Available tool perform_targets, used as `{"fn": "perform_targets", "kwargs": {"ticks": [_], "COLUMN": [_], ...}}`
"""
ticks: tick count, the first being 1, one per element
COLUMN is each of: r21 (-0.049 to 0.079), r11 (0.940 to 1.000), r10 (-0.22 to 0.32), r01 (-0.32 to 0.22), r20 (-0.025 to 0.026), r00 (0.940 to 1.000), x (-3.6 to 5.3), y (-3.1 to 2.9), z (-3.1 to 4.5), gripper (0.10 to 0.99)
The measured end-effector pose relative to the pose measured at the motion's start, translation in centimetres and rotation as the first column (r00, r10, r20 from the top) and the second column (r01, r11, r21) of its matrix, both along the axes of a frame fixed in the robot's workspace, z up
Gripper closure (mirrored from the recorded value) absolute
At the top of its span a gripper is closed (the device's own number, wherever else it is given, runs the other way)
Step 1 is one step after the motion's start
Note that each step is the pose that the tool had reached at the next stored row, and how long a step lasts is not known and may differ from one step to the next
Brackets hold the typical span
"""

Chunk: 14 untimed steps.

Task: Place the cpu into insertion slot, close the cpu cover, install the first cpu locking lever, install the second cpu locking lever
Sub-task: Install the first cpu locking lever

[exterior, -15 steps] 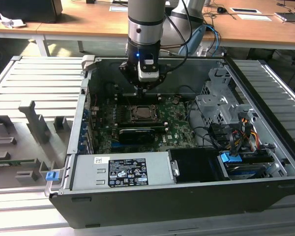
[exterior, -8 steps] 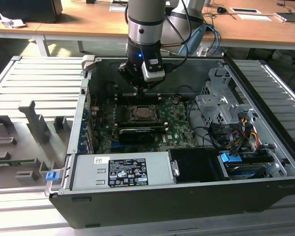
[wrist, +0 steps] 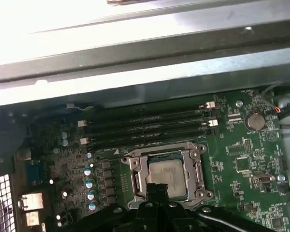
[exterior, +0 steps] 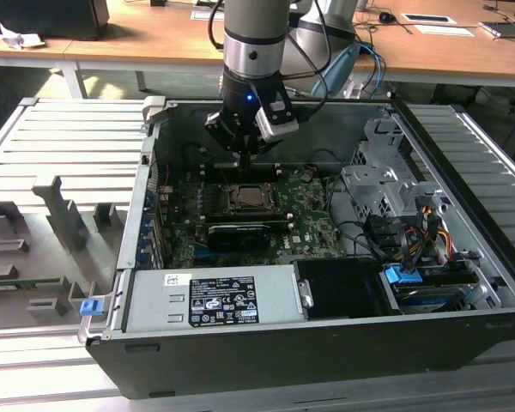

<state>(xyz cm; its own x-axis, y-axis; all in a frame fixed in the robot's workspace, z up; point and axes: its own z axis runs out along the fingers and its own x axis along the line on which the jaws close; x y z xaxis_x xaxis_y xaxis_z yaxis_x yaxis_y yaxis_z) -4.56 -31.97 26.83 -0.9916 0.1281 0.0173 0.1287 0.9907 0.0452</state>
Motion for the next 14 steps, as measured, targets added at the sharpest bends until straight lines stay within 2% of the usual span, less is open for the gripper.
{"fn": "perform_targets", "kwargs": {"ticks": [3, 5, 8, 9, 11, 12, 14], "r21": [0.0, 0.0, 0.0, -0.001, -0.002, -0.002, -0.002], "r11": [0.9984, 0.9943, 0.9881, 0.9864, 0.9859, 0.9858, 0.9858], "r10": [0.056, 0.106, 0.154, 0.164, 0.168, 0.168, 0.168], "r01": [-0.056, -0.106, -0.154, -0.164, -0.168, -0.168, -0.168], "r20": [0.0001, 0.0003, 0.0016, 0.0039, 0.0133, 0.0146, 0.015], "r00": [0.9984, 0.9943, 0.9881, 0.9864, 0.9858, 0.9857, 0.9857], "x": [0.0, 0.0, 0.0, -0.02, -0.15, -0.27, -1.45], "y": [-0.01, -0.01, -0.02, -0.02, -0.03, -0.03, -0.03], "z": [0.01, 0.0, -0.03, -0.05, -0.09, -0.11, -0.13], "gripper": [0.98, 0.98, 0.98, 0.98, 0.98, 0.98, 0.98]}}
